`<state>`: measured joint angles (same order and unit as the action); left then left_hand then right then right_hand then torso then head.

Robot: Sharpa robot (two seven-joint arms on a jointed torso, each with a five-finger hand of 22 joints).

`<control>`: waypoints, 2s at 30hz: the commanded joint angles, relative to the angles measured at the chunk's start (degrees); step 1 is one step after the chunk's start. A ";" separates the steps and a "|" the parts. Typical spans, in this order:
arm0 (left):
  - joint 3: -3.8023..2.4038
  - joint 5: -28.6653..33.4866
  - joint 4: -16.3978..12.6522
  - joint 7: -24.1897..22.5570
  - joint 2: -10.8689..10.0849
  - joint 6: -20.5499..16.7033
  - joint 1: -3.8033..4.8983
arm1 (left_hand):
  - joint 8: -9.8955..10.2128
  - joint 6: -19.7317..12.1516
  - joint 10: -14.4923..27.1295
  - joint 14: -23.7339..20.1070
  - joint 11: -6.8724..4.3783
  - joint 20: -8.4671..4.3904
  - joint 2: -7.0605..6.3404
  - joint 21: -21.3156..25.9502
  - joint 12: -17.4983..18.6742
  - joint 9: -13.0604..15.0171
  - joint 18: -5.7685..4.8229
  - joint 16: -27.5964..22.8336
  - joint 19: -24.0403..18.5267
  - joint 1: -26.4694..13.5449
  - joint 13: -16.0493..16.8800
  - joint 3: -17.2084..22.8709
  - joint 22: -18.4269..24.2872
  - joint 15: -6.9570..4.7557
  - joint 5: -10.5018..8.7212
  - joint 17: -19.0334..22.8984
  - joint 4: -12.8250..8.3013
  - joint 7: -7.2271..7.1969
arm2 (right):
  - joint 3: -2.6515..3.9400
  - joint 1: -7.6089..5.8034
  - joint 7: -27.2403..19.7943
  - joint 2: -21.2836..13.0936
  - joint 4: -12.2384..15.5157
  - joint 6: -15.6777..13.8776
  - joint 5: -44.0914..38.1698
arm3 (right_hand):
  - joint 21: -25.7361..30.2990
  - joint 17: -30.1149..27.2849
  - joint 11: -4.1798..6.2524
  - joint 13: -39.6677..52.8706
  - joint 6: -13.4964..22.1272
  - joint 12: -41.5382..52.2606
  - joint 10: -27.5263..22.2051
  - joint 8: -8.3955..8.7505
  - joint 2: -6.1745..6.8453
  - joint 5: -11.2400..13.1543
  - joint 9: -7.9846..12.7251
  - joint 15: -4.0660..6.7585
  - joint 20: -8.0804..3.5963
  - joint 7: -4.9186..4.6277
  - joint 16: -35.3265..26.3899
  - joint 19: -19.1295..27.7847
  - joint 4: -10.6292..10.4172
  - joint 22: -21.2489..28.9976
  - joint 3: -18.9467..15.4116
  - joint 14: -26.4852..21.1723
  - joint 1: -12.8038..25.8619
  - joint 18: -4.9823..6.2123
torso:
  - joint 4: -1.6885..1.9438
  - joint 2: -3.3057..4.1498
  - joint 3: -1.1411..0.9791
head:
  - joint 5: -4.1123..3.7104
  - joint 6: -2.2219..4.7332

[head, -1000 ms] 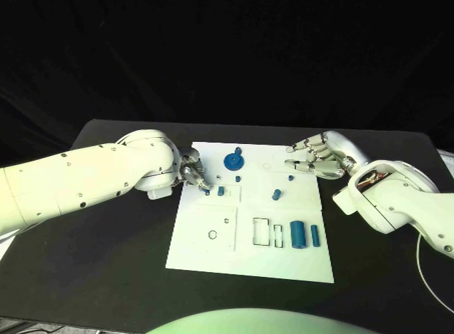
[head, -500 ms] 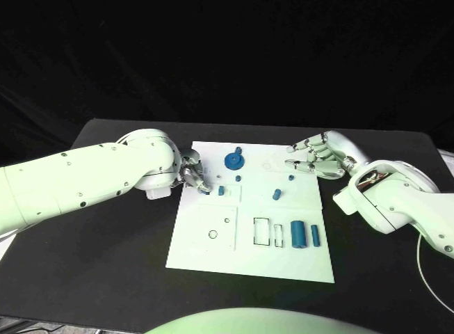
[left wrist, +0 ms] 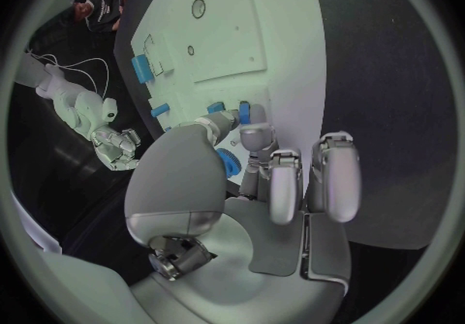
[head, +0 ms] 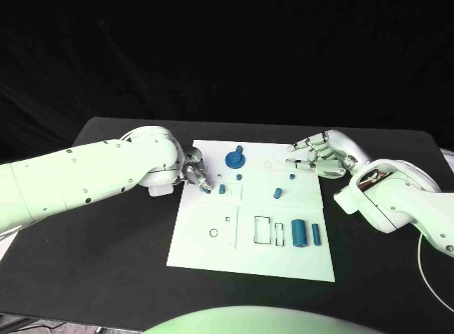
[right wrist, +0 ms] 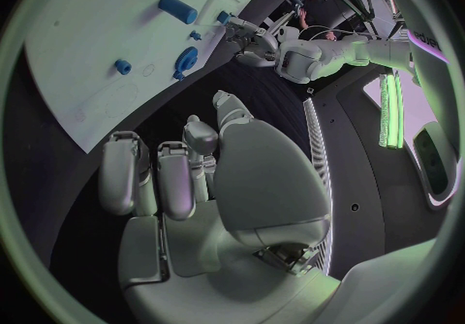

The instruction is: Assemble the parts on the task board

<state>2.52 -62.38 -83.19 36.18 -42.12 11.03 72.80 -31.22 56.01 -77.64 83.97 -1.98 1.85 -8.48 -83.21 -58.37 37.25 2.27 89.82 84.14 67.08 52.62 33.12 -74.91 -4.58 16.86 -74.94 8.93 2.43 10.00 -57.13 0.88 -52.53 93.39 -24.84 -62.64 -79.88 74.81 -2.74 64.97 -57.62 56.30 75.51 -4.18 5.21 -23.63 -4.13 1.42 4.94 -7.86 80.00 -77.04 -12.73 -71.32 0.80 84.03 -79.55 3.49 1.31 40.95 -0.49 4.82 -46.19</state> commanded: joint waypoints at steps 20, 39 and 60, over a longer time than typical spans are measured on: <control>0.34 -0.56 1.60 1.14 1.46 5.58 -0.29 | 1.49 3.36 -1.16 6.03 -0.66 -0.76 1.34 -0.53 -1.48 -2.72 -0.28 0.18 1.61 -5.96 1.94 -2.04 -8.71 -0.84 -0.13 -15.06 -3.53 -1.22 | 0.00 0.03 -0.12 -0.29 0.24 0.97 -0.10 | 0.22 -0.01 -0.04 0.07 -0.49 0.39 -0.29 0.01 -0.06 -0.34 -0.02 -0.10 0.14 0.01 -0.13 0.37 -0.45 0.05 0.02 2.79 0.41 0.90 | -0.01 -0.02 -0.01 | -0.12 -0.30; 0.34 -0.89 2.42 1.22 1.83 5.28 -0.29 | 2.76 4.91 -1.10 6.03 -0.59 -0.82 1.46 -0.72 -1.21 -4.86 -0.39 0.18 1.93 -9.25 2.11 -11.24 -9.16 -0.85 -0.17 -15.06 0.85 -1.16 | 0.00 0.03 -0.17 -0.31 0.26 0.93 -0.10 | 0.33 -0.25 -0.02 -0.09 -0.55 0.24 -0.38 -0.02 -0.13 -0.52 -0.03 -0.08 0.13 0.03 -0.31 0.47 -0.54 0.22 0.05 2.75 0.44 0.94 | -0.03 -0.02 0.00 | -0.28 -0.34; -0.89 8.52 -0.20 -1.74 -1.65 -10.99 0.62 | 3.64 1.95 5.27 6.03 0.43 -0.64 -0.32 5.44 10.24 -7.43 1.23 0.18 -1.73 -12.04 -9.26 -36.32 -4.02 -0.39 -14.14 -15.06 8.04 -0.04 | 0.00 0.07 -0.40 -0.26 -0.07 0.73 0.14 | 0.57 -0.54 -0.06 -0.37 -0.42 -0.03 -0.57 0.05 -0.13 0.08 0.00 -0.10 0.12 0.00 -0.56 0.70 -0.84 0.57 -0.11 2.68 0.76 1.01 | -0.02 -0.05 0.03 | -0.92 0.00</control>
<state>1.66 -59.00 -83.15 36.26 -43.74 6.43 73.31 -27.74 58.21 -72.85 84.09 -1.64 1.17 -8.94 -78.19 -48.98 29.86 2.79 89.82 82.73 54.83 44.19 -2.61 -74.92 -5.12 2.93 -74.91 16.95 2.33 10.00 -57.10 0.85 -52.84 93.31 -24.58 -62.47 -79.61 74.32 -2.95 64.64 -57.62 56.30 75.30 -4.18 4.97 -23.95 -4.13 1.42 5.15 -7.86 79.66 -76.83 -13.22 -70.80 0.64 84.03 -79.31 3.49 1.25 40.92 -0.44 3.99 -46.24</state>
